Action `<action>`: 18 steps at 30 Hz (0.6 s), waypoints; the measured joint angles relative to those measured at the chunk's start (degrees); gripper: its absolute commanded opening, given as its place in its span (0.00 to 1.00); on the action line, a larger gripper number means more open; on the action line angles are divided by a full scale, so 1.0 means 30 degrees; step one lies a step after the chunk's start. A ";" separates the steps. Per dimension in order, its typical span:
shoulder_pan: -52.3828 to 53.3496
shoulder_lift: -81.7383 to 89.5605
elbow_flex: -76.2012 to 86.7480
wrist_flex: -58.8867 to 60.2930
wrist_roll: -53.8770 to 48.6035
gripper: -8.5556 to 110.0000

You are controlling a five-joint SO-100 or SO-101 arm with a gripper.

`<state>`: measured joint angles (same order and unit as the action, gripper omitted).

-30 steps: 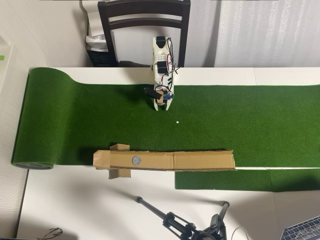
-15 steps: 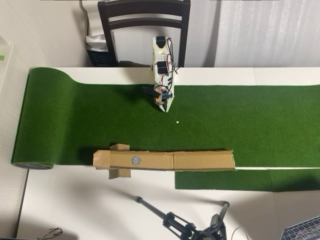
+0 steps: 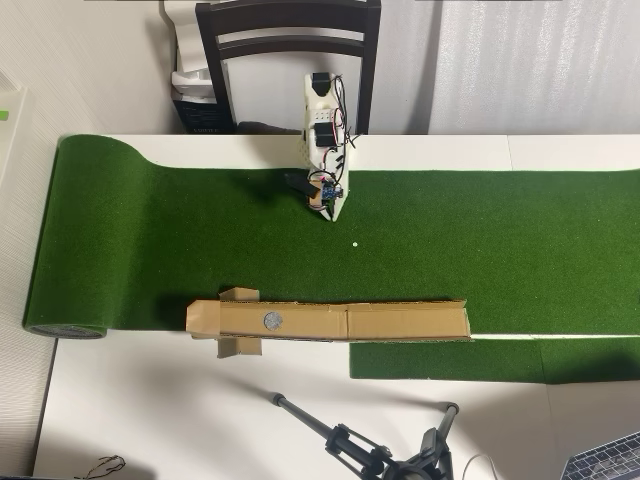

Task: Pick up the golf ball and place it on the gray mark at the back.

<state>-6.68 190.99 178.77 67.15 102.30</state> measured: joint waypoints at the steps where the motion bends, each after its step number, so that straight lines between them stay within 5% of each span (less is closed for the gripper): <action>1: 0.0059 0.0000 0.0000 0.0000 0.0000 0.07; 18: -0.0176 0.0000 0.0000 0.1113 0.0000 0.07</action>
